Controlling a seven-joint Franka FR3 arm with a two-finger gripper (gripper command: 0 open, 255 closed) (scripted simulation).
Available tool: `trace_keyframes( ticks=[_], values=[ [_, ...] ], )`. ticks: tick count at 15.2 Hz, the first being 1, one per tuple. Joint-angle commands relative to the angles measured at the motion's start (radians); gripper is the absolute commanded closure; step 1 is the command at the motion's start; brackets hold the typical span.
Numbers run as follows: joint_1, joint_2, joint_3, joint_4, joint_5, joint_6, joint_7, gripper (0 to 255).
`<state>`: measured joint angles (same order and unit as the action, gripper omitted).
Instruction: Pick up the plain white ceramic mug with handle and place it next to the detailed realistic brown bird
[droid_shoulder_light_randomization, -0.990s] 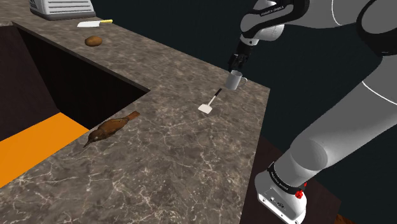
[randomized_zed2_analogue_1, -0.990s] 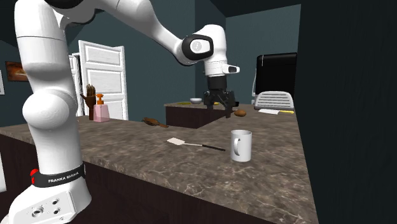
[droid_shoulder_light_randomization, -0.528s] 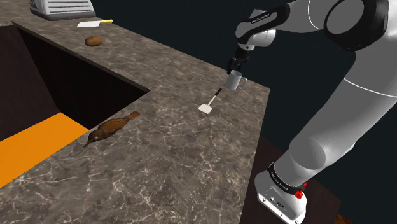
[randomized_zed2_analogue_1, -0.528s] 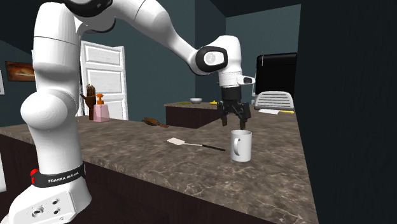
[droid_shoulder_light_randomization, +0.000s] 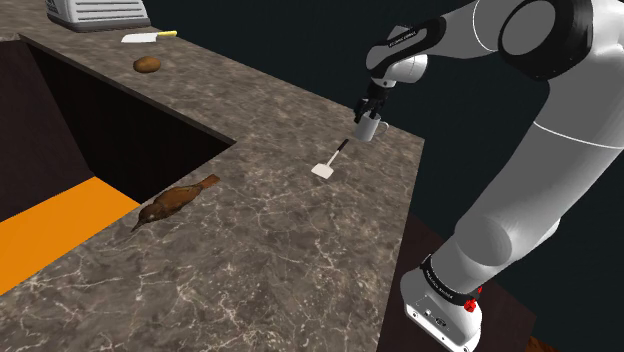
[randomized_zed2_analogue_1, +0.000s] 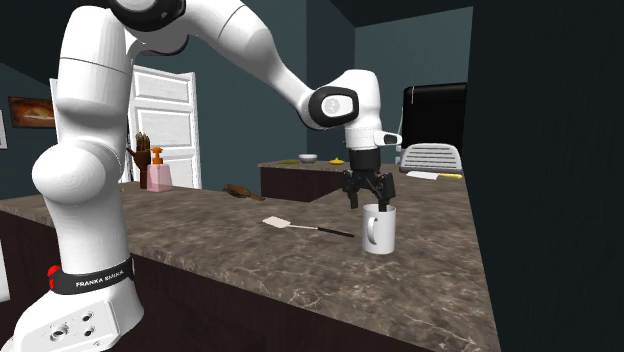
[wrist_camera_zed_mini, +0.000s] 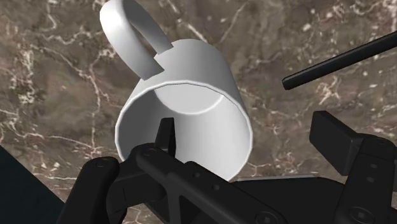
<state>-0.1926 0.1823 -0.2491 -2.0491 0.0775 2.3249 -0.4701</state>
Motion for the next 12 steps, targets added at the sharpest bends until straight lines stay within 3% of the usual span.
trace_keyframes(
  ticks=[1, 4, 5, 12],
  values=[
    [0.000, 0.001, 0.000, 0.000, 0.000, 0.001, -0.001, 0],
    [0.000, 0.001, 0.000, 0.000, 0.000, 0.001, -0.001, 0],
    [0.000, 0.001, 0.000, 0.000, 0.000, 0.001, -0.001, 255],
    [0.000, 0.001, 0.000, 0.000, 0.000, 0.001, -0.001, 255]
  ],
)
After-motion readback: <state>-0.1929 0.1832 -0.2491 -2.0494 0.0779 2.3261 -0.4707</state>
